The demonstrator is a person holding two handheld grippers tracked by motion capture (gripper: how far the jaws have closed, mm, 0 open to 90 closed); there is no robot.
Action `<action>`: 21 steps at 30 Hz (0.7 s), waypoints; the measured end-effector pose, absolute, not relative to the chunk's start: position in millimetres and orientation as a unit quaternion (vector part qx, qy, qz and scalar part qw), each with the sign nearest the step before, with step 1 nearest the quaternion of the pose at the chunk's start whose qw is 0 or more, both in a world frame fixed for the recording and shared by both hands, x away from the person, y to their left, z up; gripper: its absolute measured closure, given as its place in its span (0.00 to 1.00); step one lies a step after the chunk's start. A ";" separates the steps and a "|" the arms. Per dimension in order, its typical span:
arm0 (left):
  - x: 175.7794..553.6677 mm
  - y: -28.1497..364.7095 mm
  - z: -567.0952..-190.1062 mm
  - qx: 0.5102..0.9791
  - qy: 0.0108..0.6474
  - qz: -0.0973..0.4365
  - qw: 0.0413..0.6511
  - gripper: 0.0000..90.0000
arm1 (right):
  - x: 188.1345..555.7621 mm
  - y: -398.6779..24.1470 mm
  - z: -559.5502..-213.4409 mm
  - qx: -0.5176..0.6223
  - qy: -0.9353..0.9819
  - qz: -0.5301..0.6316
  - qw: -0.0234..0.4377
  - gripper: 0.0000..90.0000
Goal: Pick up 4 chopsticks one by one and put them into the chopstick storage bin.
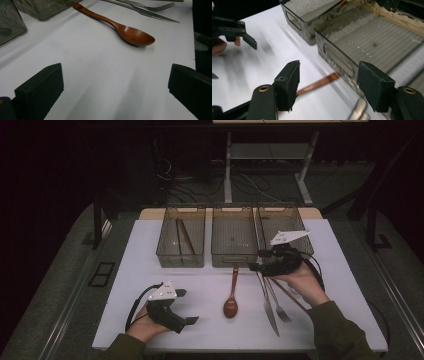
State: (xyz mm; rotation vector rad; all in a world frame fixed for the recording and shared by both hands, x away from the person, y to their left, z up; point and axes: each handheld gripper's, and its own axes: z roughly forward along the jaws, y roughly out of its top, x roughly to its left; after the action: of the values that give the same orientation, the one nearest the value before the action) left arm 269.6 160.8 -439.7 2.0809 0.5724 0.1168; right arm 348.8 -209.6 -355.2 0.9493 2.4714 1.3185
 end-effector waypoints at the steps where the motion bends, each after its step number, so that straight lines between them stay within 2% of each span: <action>1: 269.5 160.6 -439.8 0.850 0.234 0.048 0.470 0.00 | 346.8 -213.3 -356.9 0.320 0.832 0.444 0.093 0.40; 13: 270.1 163.1 -440.4 0.847 0.241 0.048 0.472 0.00 | 319.1 -257.5 -376.2 0.348 0.824 0.438 0.093 0.44; 21: 269.6 163.2 -440.2 0.847 0.242 0.047 0.471 0.00 | 302.0 -279.6 -384.5 0.363 0.820 0.433 0.093 0.51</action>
State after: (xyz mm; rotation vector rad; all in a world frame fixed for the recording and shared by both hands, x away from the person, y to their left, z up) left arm 269.6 163.2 -440.2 2.0753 0.5935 0.1154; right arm 302.0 -279.6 -384.5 1.0771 2.4324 1.2852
